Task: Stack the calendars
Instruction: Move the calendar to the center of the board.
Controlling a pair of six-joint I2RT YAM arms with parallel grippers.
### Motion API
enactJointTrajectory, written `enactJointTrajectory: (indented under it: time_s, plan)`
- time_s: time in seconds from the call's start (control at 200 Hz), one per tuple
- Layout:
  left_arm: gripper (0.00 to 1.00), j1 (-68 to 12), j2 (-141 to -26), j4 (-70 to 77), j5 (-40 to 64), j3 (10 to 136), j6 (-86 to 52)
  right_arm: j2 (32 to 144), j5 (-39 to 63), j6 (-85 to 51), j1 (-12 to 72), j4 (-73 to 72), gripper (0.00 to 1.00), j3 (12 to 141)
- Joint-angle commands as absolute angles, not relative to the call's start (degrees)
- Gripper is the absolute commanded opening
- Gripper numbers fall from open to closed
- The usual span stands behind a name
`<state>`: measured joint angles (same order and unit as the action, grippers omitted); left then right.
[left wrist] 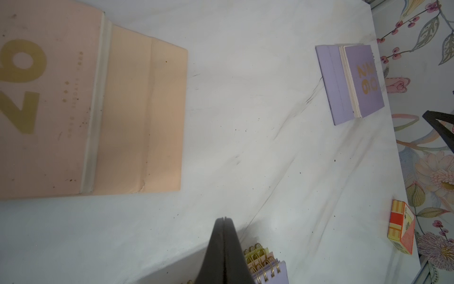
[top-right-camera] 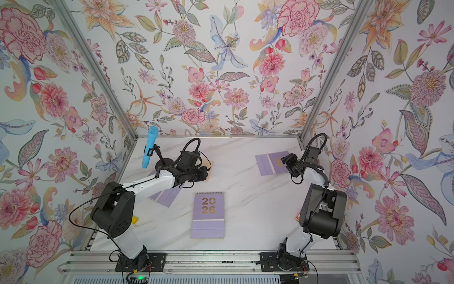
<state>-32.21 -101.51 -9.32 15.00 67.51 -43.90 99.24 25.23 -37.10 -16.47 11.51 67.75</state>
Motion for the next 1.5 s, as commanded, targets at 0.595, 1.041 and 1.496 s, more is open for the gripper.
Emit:
enactJointTrajectory:
  time_s: [0.595, 1.041, 1.496]
  plan:
    - [0.0, -32.89, -113.9, -9.54, 19.07, 80.3, -42.81, 130.78, 17.99, -30.69, -17.19, 27.66, 0.79, 107.91]
    - [0.0, -32.87, -116.28, -9.67, 19.6, 82.34, -42.8, 143.51, 21.73, -28.52, -16.2, 36.23, 0.89, 124.7]
    - [0.0, -32.78, -116.09, -10.31, 19.33, 82.35, -42.03, 146.55, 29.1, -24.77, -9.34, 40.03, 0.9, 127.38]
